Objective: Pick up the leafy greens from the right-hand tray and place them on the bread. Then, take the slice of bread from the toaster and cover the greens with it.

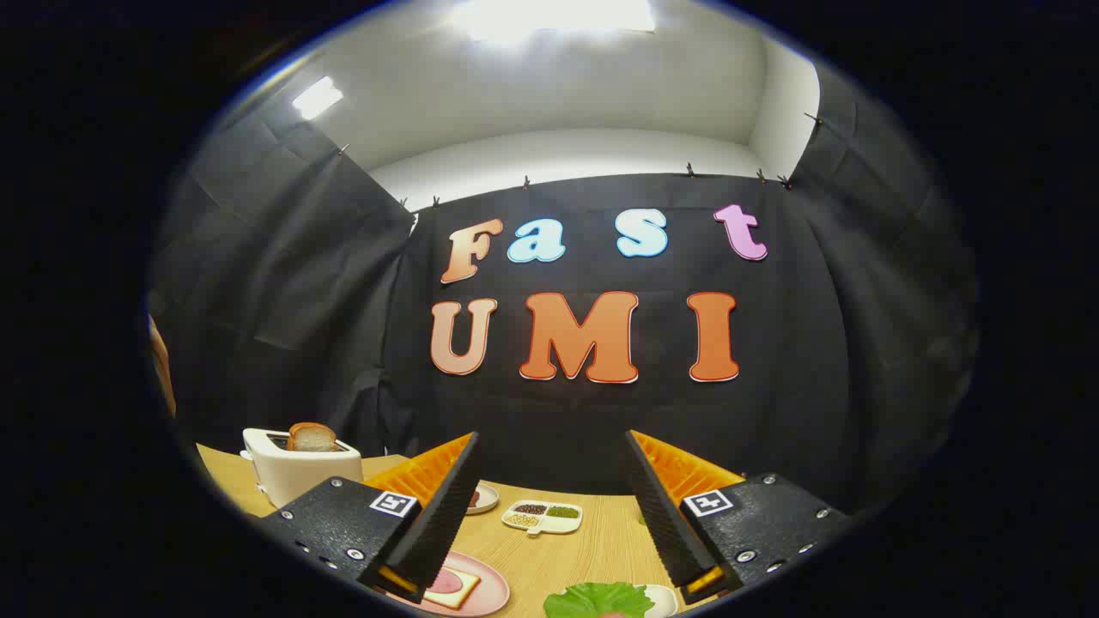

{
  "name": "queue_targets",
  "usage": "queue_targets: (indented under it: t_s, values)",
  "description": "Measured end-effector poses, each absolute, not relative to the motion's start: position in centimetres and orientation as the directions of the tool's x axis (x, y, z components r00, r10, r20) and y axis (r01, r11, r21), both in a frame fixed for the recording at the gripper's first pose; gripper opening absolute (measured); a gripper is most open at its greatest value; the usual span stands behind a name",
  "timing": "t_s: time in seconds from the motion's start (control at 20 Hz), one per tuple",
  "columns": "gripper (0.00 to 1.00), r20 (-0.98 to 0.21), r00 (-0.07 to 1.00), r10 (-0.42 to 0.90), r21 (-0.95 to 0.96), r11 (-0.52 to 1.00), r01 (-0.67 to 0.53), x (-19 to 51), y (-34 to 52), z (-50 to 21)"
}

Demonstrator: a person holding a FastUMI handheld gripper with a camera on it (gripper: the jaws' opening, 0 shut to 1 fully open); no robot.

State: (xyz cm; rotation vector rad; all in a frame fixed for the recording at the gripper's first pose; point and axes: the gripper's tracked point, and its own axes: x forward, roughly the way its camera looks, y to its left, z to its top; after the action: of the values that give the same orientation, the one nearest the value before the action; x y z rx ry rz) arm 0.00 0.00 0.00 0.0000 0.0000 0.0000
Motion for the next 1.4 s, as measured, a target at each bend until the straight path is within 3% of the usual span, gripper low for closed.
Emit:
queue_targets:
  t_s: [1.4]
  values:
    - [0.97,-0.078,0.995,-0.070,0.009,0.997,0.071,-0.8,-2.9,-2.6]
